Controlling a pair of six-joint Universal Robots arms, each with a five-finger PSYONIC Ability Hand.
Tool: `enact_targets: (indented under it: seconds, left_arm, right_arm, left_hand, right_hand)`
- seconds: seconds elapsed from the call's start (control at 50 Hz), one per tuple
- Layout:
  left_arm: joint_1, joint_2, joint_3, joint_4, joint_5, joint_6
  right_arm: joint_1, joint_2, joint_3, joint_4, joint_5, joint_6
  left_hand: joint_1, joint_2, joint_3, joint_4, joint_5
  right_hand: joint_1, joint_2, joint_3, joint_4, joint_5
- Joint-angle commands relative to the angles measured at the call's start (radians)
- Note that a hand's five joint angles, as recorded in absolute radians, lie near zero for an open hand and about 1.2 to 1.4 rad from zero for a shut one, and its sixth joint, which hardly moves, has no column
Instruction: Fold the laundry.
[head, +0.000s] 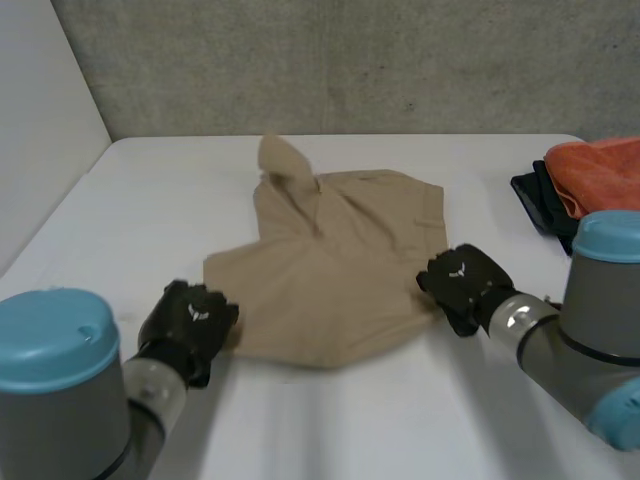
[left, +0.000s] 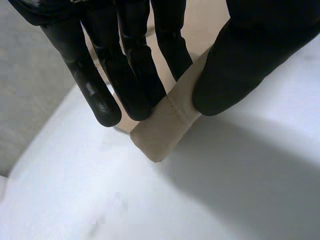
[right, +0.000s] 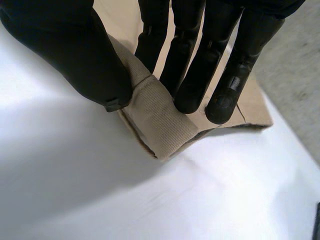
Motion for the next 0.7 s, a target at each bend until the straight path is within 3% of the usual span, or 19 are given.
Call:
enact_targets:
  seconds: [0.02, 0.16, 0.24, 0.3, 0.46, 0.54, 0.56, 0.62, 0.7]
  left_arm:
    - [-0.061, 0.114, -0.103, -0.241, 0.003, 0.0]
    - [-0.185, 0.12, -0.103, -0.383, 0.006, -0.015]
    - [-0.19, 0.152, -0.056, -0.362, 0.007, -0.001]
    - [-0.181, 0.157, -0.008, -0.32, 0.007, -0.006]
    - [-0.007, 0.134, 0.109, -0.078, 0.053, -0.003]
    - [0.053, 0.012, 0.179, 0.011, 0.183, -0.001]
    - [0.069, -0.055, 0.225, 0.031, 0.249, 0.0]
    - [0.112, -0.169, 0.323, 0.026, 0.346, -0.004]
    - [0.158, -0.314, 0.46, -0.023, 0.398, 0.0]
  right_arm:
    - [-0.004, -0.127, 0.064, 0.237, 0.0, -0.011]
    - [-0.02, -0.154, 0.102, 0.431, 0.002, -0.118]
    - [-0.033, -0.167, 0.119, 0.428, -0.009, -0.138]
    - [-0.035, -0.166, 0.13, 0.385, -0.011, -0.135]
    - [-0.035, -0.166, 0.15, 0.311, -0.012, -0.124]
    - [-0.033, -0.164, 0.156, 0.296, -0.014, -0.095]
    - [-0.032, -0.164, 0.159, 0.29, -0.014, -0.089]
    - [-0.029, -0.161, 0.16, 0.282, -0.014, -0.084]
    - [-0.024, -0.157, 0.163, 0.267, -0.014, -0.084]
  left_hand:
    - [0.235, 0.196, 0.198, 0.193, 0.253]
    - [0.235, 0.196, 0.198, 0.193, 0.253]
    - [-0.919, -0.958, -0.956, -0.96, -0.901]
    - [-0.913, -0.951, -0.95, -0.954, -0.895]
    - [-0.878, -0.916, -0.914, -0.919, -0.859]
    - [-0.79, -0.828, -0.826, -0.831, -0.771]
    - [-0.717, -0.756, -0.754, -0.758, -0.699]
    - [-0.564, -0.603, -0.601, -0.606, -0.546]
    - [-0.505, -0.543, -0.542, -0.546, -0.486]
  right_hand:
    - [0.405, 0.218, 0.191, 0.201, 0.223]
    - [0.405, 0.218, 0.191, 0.201, 0.223]
    - [0.405, 0.218, 0.191, 0.201, 0.223]
    - [0.405, 0.218, 0.191, 0.201, 0.223]
    - [0.405, 0.218, 0.191, 0.201, 0.223]
    - [0.405, 0.218, 0.191, 0.201, 0.223]
    - [0.405, 0.218, 0.191, 0.201, 0.223]
    - [0.405, 0.218, 0.191, 0.201, 0.223]
    - [0.405, 0.218, 0.191, 0.201, 0.223]
